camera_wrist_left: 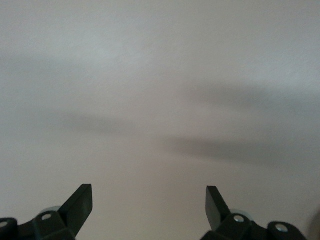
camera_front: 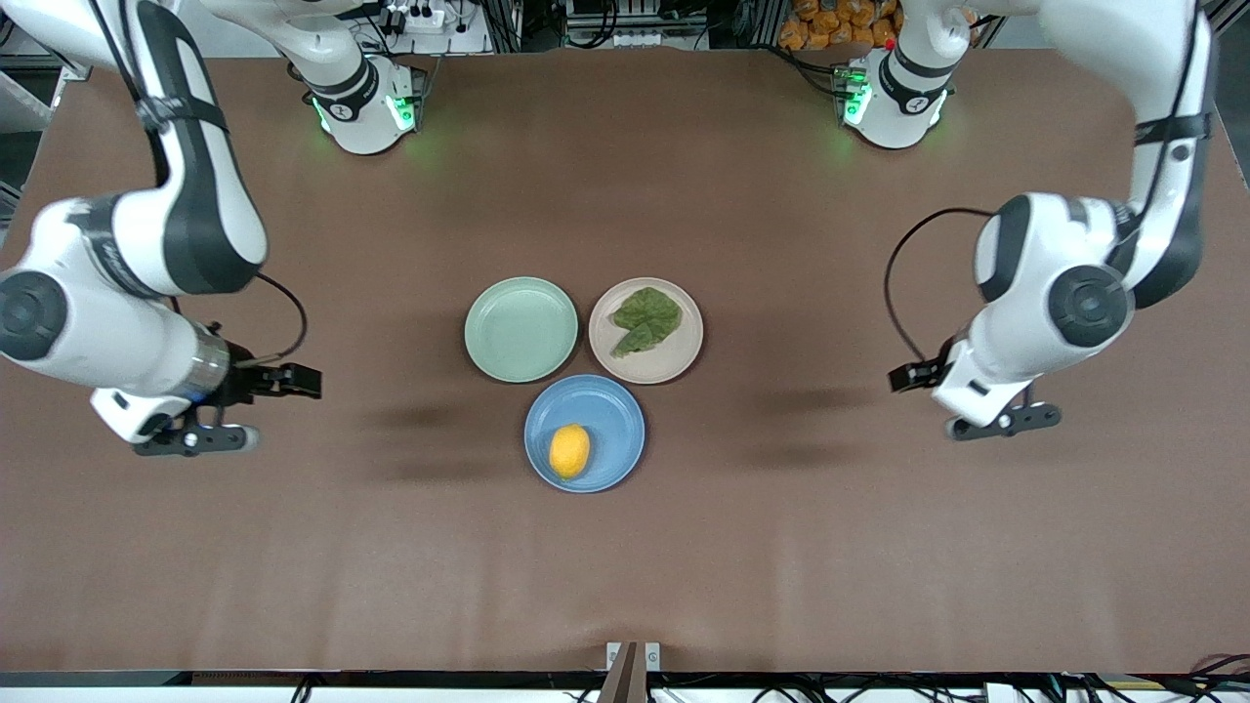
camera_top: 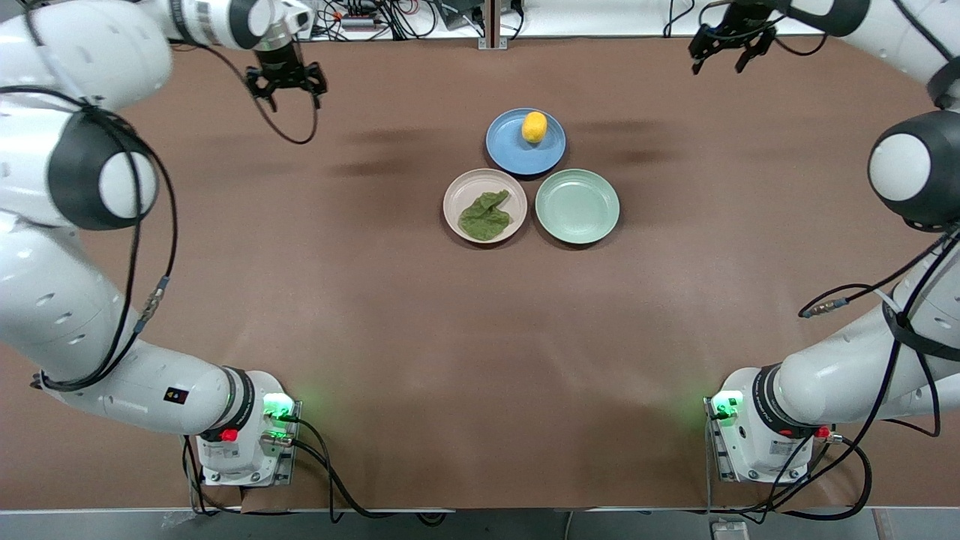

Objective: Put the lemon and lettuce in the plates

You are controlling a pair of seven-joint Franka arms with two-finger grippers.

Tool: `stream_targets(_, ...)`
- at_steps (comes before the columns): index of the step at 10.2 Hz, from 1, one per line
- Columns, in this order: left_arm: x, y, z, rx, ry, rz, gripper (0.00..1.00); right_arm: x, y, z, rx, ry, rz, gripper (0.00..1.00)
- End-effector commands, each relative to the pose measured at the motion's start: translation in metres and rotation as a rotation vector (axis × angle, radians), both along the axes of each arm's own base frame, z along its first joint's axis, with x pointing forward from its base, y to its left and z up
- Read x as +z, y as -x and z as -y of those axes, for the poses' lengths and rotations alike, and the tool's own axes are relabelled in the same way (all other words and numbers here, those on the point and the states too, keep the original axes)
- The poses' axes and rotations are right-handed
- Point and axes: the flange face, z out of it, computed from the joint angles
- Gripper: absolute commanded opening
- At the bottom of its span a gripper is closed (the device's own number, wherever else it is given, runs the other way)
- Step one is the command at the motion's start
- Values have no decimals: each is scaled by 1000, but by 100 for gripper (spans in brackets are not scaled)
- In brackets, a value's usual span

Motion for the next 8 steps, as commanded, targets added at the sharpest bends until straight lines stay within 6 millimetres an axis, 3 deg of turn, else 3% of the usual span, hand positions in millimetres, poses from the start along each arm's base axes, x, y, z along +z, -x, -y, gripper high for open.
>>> stream_targets(1,10,49,-33,13,37,-34,100,46,28,36,-35,-4,19,100)
stream_targets(3,17,67,-44,40,48,-35,100,79,40,64,-21,0,52,100)
stream_targets(5,20,70,-43,43,50,-34,100,106,57,78,-33,1,38,100)
stream_targets(6,29,66,-42,41,52,-13,100,118,63,80,-39,2,25,100)
stream_targets(8,76,42,-39,17,52,92,100,148,71,85,-44,18,-14,100)
